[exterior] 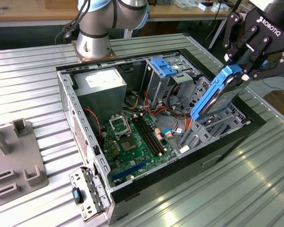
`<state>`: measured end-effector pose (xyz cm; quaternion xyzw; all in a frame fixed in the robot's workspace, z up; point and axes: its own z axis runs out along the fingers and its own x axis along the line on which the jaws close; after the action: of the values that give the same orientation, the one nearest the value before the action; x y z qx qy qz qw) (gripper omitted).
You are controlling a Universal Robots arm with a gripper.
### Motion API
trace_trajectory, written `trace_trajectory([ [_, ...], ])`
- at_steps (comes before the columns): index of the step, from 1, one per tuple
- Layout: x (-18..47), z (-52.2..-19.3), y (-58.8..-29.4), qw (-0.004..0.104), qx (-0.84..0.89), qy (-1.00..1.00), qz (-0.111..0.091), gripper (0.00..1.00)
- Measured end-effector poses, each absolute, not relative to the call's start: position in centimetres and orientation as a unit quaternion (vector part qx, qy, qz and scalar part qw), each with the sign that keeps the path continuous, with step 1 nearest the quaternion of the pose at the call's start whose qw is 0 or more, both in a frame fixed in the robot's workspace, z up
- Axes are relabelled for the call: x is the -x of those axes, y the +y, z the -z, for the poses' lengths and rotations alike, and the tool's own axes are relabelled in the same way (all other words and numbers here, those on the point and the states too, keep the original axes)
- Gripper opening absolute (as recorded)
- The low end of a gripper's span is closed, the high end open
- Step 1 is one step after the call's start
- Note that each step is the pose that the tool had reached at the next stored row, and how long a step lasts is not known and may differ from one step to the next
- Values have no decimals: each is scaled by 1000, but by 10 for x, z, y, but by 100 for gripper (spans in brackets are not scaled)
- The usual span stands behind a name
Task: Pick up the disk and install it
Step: 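Pick up the disk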
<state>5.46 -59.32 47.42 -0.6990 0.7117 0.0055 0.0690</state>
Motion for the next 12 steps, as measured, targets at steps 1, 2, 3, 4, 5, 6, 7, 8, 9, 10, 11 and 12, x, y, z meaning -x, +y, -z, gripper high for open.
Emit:
trace_trajectory([
  [1,-59,-474,-593,69,699,712,-5,36],
  [2,-65,-474,-593,69,699,712,-6,36],
  [3,-66,-473,-593,69,699,712,-6,36],
  [4,-66,-473,-593,69,699,712,-6,36],
  [5,-66,-473,-593,69,698,712,-5,36],
  [6,-69,-472,-593,69,698,713,-5,36],
  [7,-70,-472,-592,69,698,713,-5,36],
  [8,-72,-472,-591,69,698,713,-5,36],
  [9,-73,-472,-589,69,698,713,-5,36],
  [10,-74,-472,-587,69,698,713,-5,36],
  [11,-75,-472,-586,69,698,713,-5,36],
  [12,-75,-472,-585,69,698,713,-5,36],
])
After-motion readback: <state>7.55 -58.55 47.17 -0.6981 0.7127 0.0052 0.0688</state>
